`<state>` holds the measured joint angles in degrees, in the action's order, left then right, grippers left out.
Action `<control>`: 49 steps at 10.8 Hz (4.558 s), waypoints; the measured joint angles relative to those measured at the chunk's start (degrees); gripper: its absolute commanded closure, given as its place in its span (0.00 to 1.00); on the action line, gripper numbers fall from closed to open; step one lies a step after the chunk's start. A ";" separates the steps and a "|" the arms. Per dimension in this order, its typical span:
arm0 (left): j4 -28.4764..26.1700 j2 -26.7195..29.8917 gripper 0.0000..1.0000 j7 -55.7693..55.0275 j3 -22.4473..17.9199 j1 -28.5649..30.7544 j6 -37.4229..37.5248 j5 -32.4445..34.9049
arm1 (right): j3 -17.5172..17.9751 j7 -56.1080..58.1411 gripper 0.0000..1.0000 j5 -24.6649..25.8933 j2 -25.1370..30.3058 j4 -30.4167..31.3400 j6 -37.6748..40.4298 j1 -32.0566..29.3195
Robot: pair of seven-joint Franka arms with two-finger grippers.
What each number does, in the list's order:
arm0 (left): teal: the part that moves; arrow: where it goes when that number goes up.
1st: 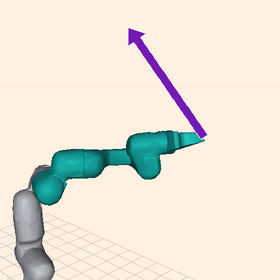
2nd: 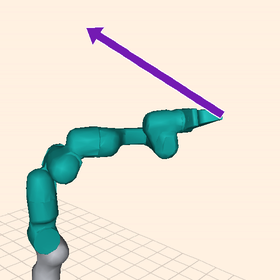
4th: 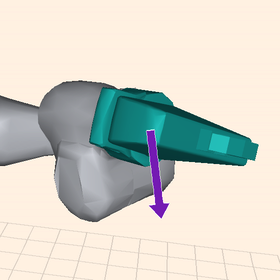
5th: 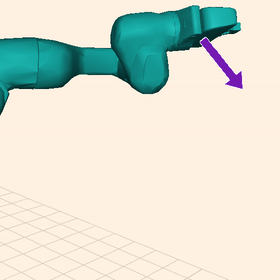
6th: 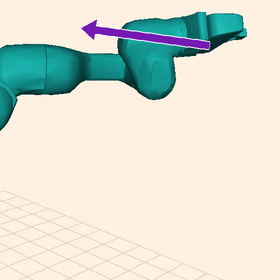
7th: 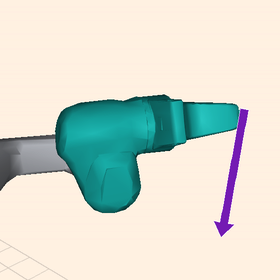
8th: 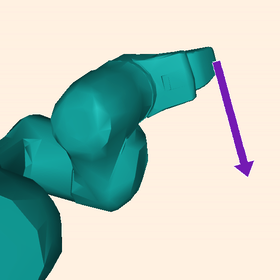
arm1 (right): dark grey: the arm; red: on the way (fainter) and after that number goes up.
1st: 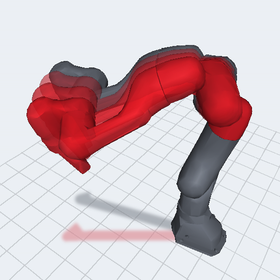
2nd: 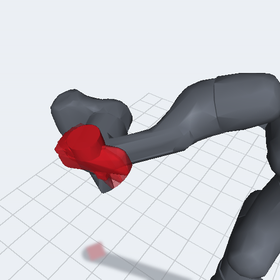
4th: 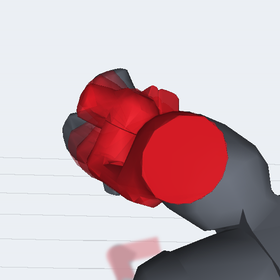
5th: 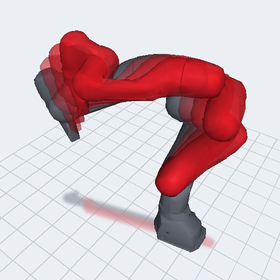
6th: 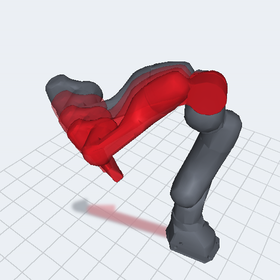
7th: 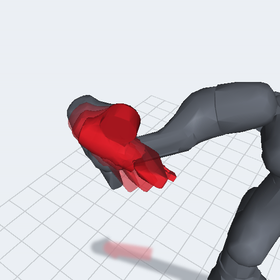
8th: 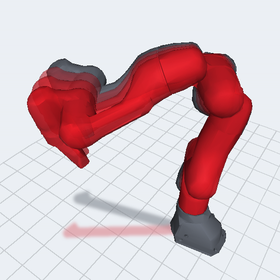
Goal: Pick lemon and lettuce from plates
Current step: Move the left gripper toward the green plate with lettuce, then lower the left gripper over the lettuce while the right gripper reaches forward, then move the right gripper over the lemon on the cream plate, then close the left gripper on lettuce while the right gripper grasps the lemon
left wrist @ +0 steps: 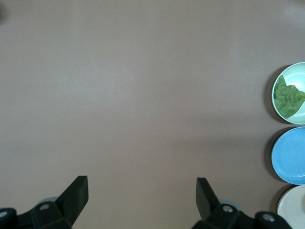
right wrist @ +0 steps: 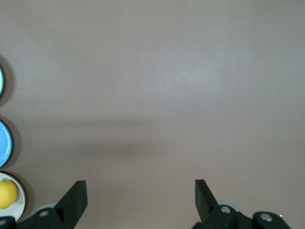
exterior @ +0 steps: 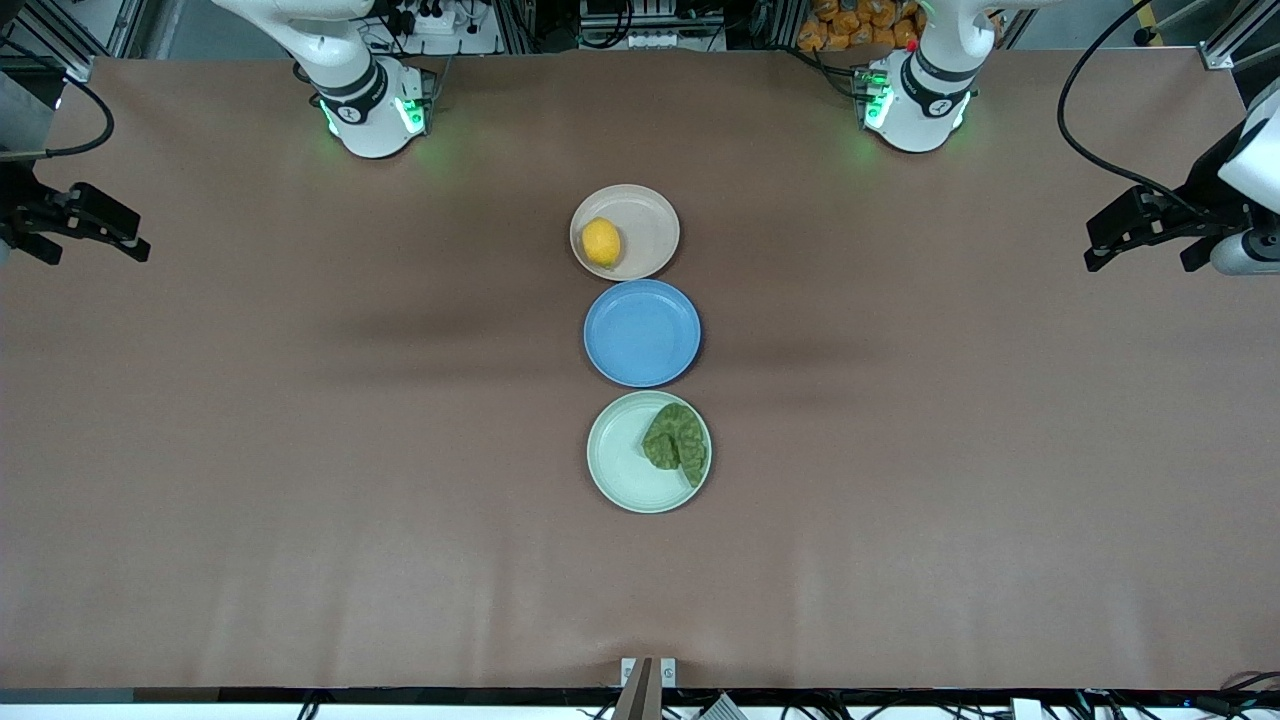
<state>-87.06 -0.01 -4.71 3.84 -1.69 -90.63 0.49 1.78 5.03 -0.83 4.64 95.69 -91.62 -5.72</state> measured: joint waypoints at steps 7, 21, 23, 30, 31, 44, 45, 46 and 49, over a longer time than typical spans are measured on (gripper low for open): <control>-0.25 -3.01 0.00 0.00 2.70 -1.09 -1.44 -4.35 | 0.00 0.01 0.00 -0.01 -0.04 0.25 0.47 0.00; -1.14 -39.58 0.00 -5.48 7.34 -26.70 -55.92 1.85 | 0.46 -17.71 0.00 -2.61 -0.64 17.53 -6.85 16.15; -0.94 -42.55 0.00 -5.42 7.20 -27.41 -58.96 2.13 | 0.57 -27.30 0.00 -2.69 -0.64 19.30 -7.54 22.42; -0.65 -47.60 0.10 -5.33 3.29 -30.54 -59.37 5.72 | 0.60 -38.79 0.00 -9.28 -2.27 30.47 -23.41 34.24; -0.52 -47.92 0.11 -5.33 2.48 -30.98 -59.59 5.72 | 0.61 -40.58 0.00 -9.44 -3.07 32.17 -27.02 36.84; 0.46 -49.10 0.33 -6.83 1.93 -32.75 -59.69 5.73 | 0.64 -56.28 0.00 -9.55 -21.26 33.75 -52.92 55.41; 0.50 -49.71 0.44 -6.84 1.91 -32.93 -59.72 5.73 | 0.64 -57.05 0.00 -9.56 -22.19 33.75 -54.31 56.12; 0.70 -50.07 0.63 -6.84 1.82 -32.95 -59.88 5.73 | 0.64 -57.63 0.00 -9.56 -23.03 33.75 -55.21 56.57; 1.18 -49.99 1.00 -6.84 1.37 -32.97 -59.84 5.91 | 0.63 -58.97 0.06 -9.56 -23.92 33.73 -55.75 56.79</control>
<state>-85.88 -50.00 -11.55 5.21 -34.67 -150.47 6.40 2.41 -53.94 -10.39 -19.28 129.42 -147.37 51.08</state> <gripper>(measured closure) 0.542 0.000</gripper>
